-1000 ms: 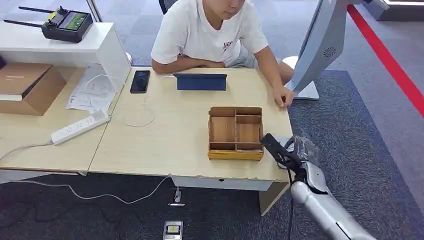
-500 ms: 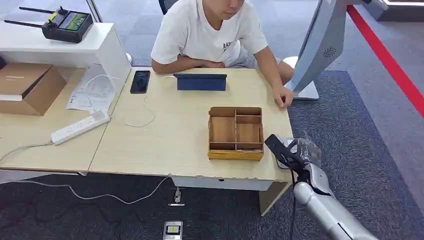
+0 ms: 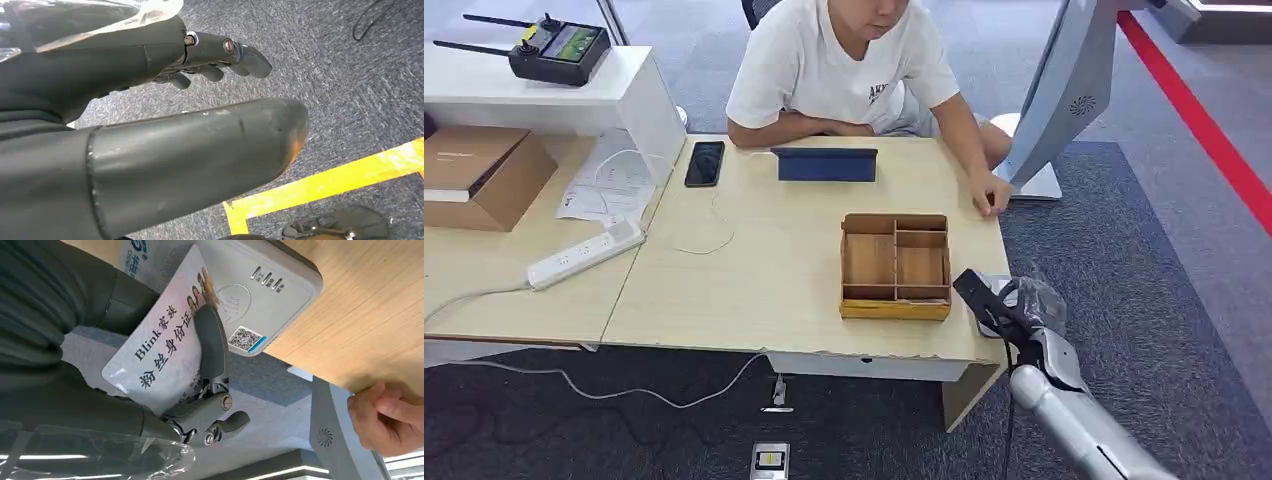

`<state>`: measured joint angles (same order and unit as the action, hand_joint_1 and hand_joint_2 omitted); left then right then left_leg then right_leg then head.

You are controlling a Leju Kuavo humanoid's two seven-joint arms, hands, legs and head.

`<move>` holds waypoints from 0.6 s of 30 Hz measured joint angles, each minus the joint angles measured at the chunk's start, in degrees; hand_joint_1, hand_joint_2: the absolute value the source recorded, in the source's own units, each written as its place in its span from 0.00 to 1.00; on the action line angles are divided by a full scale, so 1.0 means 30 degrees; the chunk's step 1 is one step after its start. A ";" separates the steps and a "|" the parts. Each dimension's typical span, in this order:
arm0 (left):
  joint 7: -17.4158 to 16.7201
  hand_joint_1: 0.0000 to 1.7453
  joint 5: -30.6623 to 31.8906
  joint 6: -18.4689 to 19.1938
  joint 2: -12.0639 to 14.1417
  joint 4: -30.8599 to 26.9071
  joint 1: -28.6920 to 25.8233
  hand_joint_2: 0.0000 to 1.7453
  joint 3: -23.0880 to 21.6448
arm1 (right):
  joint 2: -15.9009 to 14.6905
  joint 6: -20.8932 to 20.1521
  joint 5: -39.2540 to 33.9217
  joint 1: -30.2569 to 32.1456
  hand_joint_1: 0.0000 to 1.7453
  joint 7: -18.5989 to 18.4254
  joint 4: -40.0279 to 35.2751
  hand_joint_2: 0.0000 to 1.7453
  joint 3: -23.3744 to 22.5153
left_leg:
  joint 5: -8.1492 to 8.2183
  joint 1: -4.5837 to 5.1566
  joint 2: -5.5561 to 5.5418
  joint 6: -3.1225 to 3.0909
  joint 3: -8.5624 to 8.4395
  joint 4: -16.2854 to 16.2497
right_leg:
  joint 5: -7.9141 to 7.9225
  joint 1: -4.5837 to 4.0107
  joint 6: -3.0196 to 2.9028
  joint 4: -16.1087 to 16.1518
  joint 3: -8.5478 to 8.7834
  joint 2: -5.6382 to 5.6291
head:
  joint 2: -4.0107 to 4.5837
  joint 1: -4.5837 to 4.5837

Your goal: Pass the card to the sensor for recognition and then transmit it.

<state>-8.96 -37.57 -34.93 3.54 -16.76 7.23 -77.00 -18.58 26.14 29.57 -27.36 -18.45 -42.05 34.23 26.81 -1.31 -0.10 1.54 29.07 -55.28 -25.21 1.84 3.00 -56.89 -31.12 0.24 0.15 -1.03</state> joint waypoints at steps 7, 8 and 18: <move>0.0000 0.00 0.0058 0.0000 0.0000 0.0000 -0.0002 0.00 0.0000 | -0.0029 0.0861 0.0372 -0.0023 0.99 0.0014 -0.0883 1.00 0.0095 | -0.0001 0.0001 -0.0001 -0.0001 0.0015 -0.0001 | 0.0004 0.0002 0.0004 -0.0001 -0.0005 0.0000 | 0.0000 0.0007; 0.0000 0.00 0.0066 0.0000 0.0000 0.0000 -0.0003 0.00 0.0000 | -0.0058 0.1089 0.0685 -0.0094 0.96 -0.0219 -0.1289 1.00 0.0102 | -0.0001 0.0001 0.0000 -0.0001 0.0014 -0.0002 | 0.0004 0.0002 0.0004 -0.0001 -0.0009 0.0000 | 0.0000 0.0007; 0.0131 0.00 0.0036 -0.0044 -0.0022 0.0000 -0.0050 0.00 0.0000 | -0.1122 0.1064 0.4807 -0.0806 0.90 -0.2885 -0.8245 1.00 -0.0436 | -0.0001 0.0003 -0.0005 -0.0001 0.0017 -0.0005 | 0.0004 0.0003 0.0004 -0.0001 -0.0016 0.0002 | 0.0000 0.0007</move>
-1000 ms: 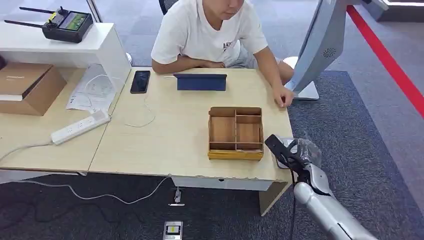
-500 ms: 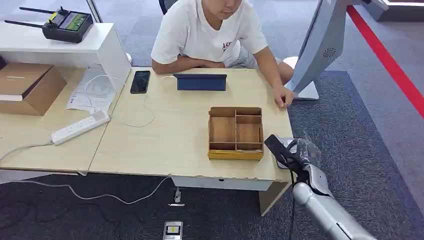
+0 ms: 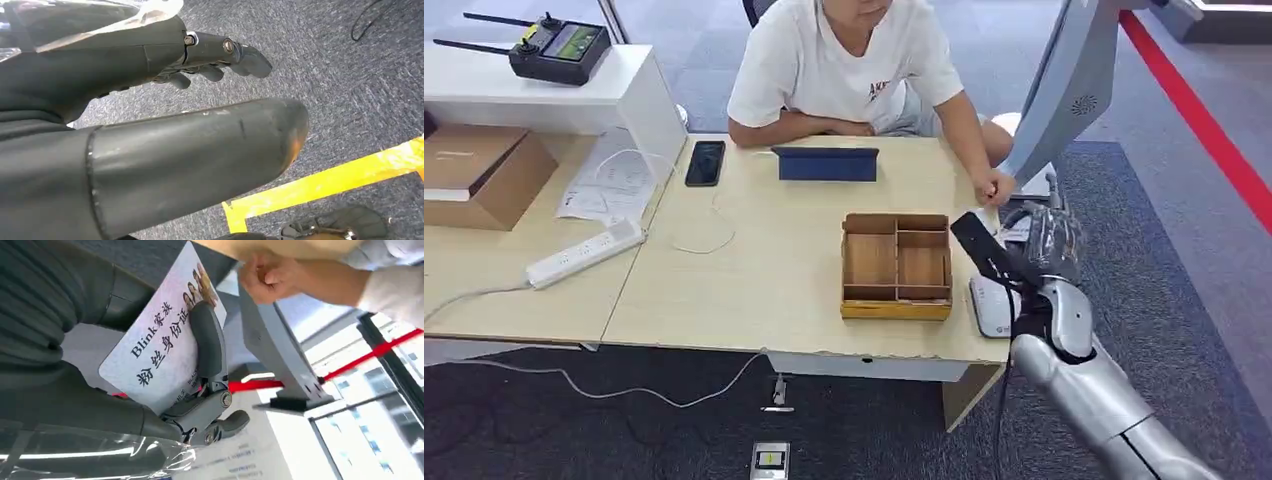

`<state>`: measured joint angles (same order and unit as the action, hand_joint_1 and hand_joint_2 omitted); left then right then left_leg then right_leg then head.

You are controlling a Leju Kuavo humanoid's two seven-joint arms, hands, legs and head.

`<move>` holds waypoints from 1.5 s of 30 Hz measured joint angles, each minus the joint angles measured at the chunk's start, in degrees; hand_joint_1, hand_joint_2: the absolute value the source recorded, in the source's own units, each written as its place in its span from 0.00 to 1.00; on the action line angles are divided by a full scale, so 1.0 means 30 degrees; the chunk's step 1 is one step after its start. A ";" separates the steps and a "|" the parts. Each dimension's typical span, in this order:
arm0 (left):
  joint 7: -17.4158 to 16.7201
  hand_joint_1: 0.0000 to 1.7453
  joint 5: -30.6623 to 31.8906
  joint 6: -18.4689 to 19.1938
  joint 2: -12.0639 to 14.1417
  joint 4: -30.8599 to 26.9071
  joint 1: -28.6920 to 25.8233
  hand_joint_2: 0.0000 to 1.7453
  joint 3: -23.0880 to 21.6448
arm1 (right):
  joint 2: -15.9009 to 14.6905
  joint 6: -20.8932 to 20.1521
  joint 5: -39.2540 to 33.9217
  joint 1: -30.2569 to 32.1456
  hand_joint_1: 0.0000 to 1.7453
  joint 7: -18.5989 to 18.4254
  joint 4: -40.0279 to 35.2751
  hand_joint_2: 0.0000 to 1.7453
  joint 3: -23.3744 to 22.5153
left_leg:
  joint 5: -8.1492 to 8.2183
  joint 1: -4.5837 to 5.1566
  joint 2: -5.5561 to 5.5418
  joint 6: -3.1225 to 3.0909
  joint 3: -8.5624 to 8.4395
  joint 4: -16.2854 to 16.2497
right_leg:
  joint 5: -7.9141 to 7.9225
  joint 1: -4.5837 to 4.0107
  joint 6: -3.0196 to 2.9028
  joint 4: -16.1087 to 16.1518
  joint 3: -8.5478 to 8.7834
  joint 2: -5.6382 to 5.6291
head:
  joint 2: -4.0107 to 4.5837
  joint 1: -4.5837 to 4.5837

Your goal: Pass the card to the sensor for recognition and then transmit it.

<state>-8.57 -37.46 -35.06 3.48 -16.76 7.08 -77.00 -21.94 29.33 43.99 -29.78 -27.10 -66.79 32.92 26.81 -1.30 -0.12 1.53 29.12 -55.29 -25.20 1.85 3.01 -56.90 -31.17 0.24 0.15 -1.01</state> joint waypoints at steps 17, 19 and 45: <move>-0.0044 0.00 0.1289 0.0270 -0.0022 -0.0007 0.0085 0.00 -0.0051 | 0.0065 -0.2738 0.2857 -0.0008 1.00 0.0495 -0.4906 1.00 -0.0868 | -0.0004 -0.0002 0.0001 -0.0002 0.0010 0.0004 | 0.0001 -0.0002 0.0000 -0.0002 0.0009 0.0001 | 0.0000 -0.0007; 0.0037 0.00 0.1545 0.0291 -0.0029 -0.0007 0.0091 0.00 -0.0117 | 0.0401 -0.3104 0.2894 -0.0535 1.00 0.0583 -0.4607 1.00 -0.0671 | -0.0006 -0.0001 0.0011 0.0000 0.0013 0.0005 | 0.0006 -0.0001 -0.0001 -0.0007 0.0001 -0.0004 | 0.0000 0.0000; -0.0131 0.00 0.2273 0.0393 -0.0036 0.0000 0.0295 0.00 -0.0168 | 0.4255 -0.2695 0.0094 -0.6369 0.00 0.2120 0.4195 1.00 0.2302 | 0.0003 -0.0009 -0.0016 0.0019 0.0078 0.0004 | -0.0027 -0.0009 0.0002 -0.0022 -0.0068 0.0009 | 0.0000 0.0000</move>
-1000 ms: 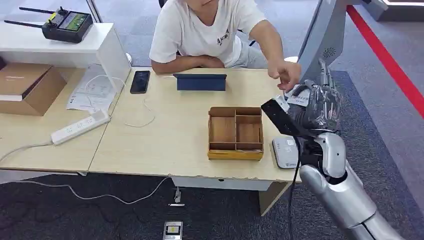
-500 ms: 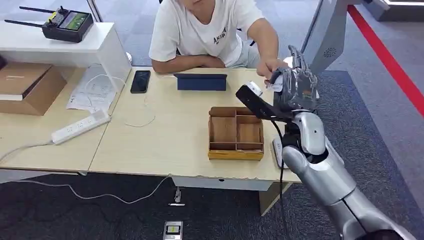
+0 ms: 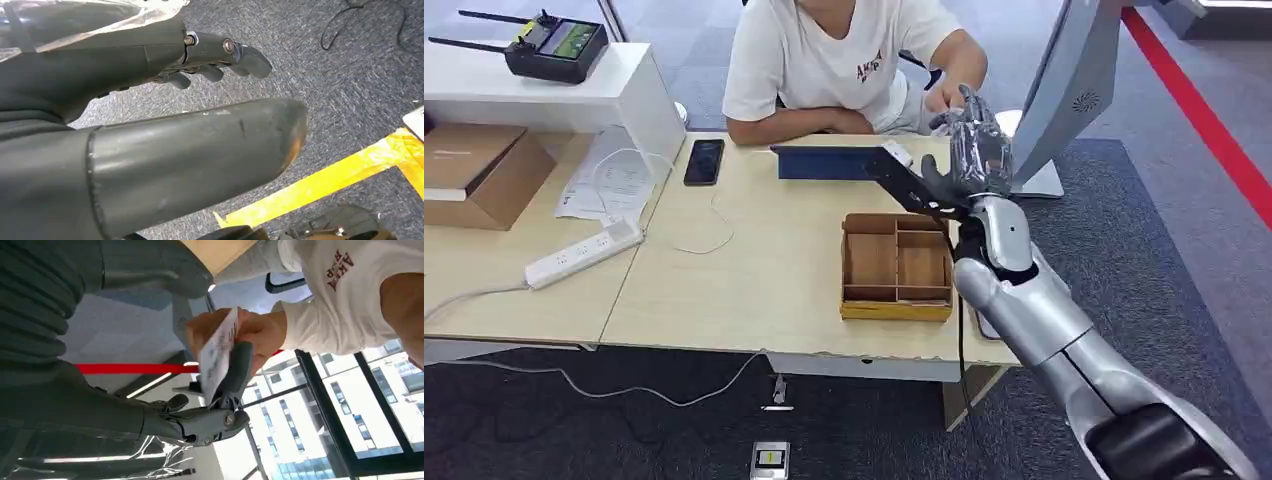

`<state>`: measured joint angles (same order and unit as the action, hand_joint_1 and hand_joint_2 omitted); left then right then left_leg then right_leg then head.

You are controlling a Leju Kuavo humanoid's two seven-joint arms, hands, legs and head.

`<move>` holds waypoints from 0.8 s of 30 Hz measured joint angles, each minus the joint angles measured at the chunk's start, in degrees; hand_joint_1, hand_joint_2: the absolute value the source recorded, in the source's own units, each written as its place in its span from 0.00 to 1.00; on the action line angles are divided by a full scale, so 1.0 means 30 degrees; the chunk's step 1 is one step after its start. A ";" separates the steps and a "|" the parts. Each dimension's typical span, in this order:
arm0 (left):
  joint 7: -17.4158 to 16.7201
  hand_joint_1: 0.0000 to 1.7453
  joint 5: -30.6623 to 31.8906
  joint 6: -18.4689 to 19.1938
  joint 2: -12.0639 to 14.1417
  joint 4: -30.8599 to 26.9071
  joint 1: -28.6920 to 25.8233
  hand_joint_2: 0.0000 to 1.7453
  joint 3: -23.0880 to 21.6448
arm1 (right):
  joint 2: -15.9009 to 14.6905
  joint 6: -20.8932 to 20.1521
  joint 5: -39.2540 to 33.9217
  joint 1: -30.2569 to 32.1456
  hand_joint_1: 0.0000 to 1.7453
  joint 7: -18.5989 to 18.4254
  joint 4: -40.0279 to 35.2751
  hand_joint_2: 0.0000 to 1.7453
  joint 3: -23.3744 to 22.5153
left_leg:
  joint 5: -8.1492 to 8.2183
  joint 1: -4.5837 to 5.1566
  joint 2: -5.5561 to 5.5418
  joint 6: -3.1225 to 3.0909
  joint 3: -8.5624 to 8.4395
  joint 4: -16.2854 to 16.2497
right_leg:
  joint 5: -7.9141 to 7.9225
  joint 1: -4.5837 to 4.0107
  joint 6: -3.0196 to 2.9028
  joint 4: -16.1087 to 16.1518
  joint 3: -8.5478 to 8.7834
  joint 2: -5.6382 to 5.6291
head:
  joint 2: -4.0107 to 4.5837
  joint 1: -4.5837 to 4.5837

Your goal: Pass the card to the sensor for recognition and then transmit it.

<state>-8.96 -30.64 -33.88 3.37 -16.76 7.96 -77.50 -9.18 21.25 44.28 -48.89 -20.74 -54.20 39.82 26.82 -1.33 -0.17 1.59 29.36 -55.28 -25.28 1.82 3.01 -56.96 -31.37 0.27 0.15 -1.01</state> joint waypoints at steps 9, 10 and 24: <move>0.0167 0.00 -0.0510 0.0000 0.0058 0.0022 -0.0173 0.00 0.0000 | 0.0356 0.0299 -0.7038 0.0172 0.00 0.1863 0.0285 0.00 0.0073 | -0.0006 0.0003 0.0007 0.0000 -0.0049 -0.0011 | 0.0013 0.0003 0.0002 0.0001 0.0030 -0.0002 | 0.0000 -0.0007; 0.0182 0.00 -0.0627 0.0037 0.0073 0.0029 -0.0197 0.00 0.0000 | 0.0327 0.0218 -0.8243 0.0378 0.00 0.2208 -0.0068 0.00 0.0036 | -0.0006 0.0003 0.0011 0.0001 -0.0058 -0.0012 | 0.0013 0.0002 0.0001 0.0001 0.0030 -0.0005 | 0.0000 0.0000; 0.0459 0.00 -0.1457 0.0336 0.0168 0.0233 -0.0375 0.00 0.0182 | -0.1967 -0.2797 -2.0034 0.5820 0.00 0.5099 -0.9295 1.00 -0.0561 | 0.0012 -0.0002 0.0027 -0.0003 -0.0083 -0.0008 | 0.0000 -0.0003 0.0002 0.0018 0.0055 -0.0021 | 0.0000 -0.0015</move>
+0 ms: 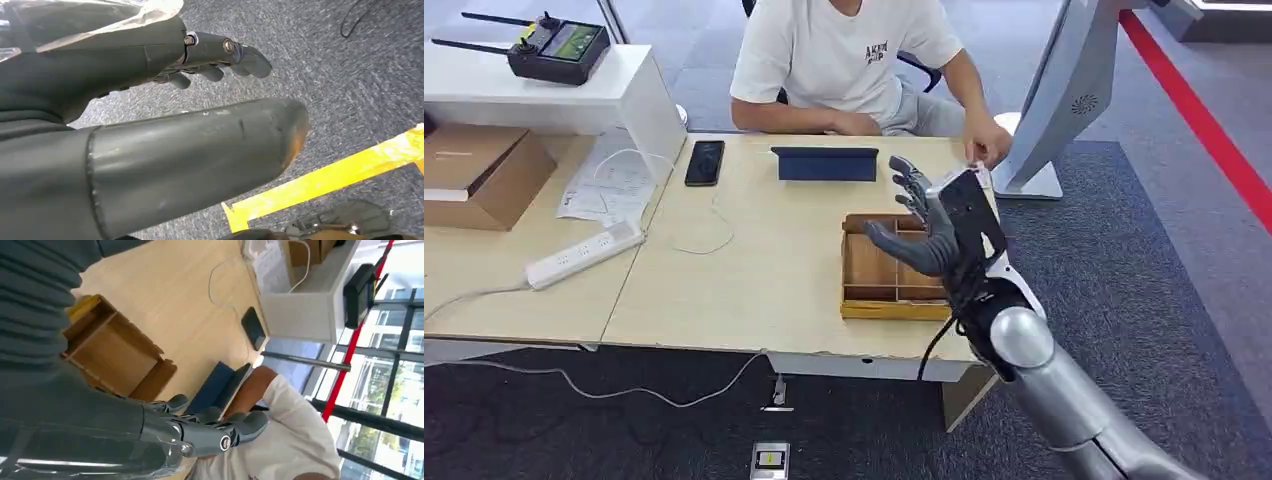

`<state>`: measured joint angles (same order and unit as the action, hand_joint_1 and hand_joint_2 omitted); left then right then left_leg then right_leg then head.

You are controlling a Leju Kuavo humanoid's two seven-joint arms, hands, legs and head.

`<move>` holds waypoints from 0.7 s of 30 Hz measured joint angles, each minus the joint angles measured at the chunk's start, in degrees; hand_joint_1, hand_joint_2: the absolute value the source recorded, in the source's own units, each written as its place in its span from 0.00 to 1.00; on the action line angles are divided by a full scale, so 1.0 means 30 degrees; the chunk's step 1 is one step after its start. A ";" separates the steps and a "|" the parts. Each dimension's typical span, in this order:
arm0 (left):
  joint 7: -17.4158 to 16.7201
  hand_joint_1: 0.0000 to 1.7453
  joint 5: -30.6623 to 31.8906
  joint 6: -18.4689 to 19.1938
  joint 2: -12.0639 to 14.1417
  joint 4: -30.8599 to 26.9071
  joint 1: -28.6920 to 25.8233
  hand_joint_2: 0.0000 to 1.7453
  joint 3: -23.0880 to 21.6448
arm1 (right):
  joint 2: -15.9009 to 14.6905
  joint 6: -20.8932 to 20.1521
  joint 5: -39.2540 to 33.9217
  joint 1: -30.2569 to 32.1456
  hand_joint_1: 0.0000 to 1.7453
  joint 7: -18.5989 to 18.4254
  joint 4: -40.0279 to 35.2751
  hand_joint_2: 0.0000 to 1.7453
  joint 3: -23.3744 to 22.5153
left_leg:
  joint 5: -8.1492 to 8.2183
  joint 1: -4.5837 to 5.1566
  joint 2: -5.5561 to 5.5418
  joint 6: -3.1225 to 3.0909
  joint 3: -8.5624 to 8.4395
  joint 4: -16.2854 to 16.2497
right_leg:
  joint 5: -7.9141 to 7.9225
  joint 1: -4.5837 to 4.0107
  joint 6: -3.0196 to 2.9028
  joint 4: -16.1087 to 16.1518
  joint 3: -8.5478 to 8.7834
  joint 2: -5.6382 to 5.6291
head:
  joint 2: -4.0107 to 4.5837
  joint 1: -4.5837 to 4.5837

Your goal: Pass the card to the sensor for recognition and then transmit it.

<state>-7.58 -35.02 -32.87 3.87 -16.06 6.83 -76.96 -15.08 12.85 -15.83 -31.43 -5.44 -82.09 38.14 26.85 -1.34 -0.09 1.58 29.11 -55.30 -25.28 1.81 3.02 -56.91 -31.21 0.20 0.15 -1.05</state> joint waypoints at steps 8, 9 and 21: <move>-0.0153 0.00 -0.0160 -0.0066 -0.0007 0.0102 0.0035 0.00 0.0124 | -0.1057 -0.1087 0.2418 0.2744 0.00 -0.0188 -0.2806 1.00 -0.0124 | -0.0001 -0.0001 0.0018 -0.0002 -0.0017 0.0001 | 0.0004 0.0000 -0.0001 0.0001 0.0006 -0.0012 | 0.0000 0.0007; -0.0182 0.00 -0.0160 -0.0088 -0.0007 0.0102 0.0036 0.00 0.0160 | -0.1101 -0.1087 0.2905 0.2970 0.00 -0.0356 -0.2952 1.00 -0.0124 | -0.0001 -0.0001 0.0018 -0.0002 -0.0017 0.0003 | 0.0004 0.0000 -0.0002 0.0000 0.0009 -0.0012 | 0.0000 0.0015; -0.0546 0.00 0.0547 -0.0328 -0.0182 0.0102 0.0092 0.00 0.0321 | -0.0714 0.0429 1.9691 0.4342 0.00 -0.4284 -0.2187 1.00 0.0554 | 0.0000 0.0000 0.0014 -0.0002 -0.0004 0.0003 | 0.0003 0.0001 -0.0001 0.0000 0.0010 -0.0011 | 0.0000 0.0015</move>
<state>-9.22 -33.37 -33.86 3.32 -15.76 7.11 -76.00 -17.22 14.14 43.25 -18.40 -18.30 -88.65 39.80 26.85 -1.34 -0.05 1.58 29.10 -55.29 -25.27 1.81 3.02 -56.91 -31.18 0.17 0.15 -1.01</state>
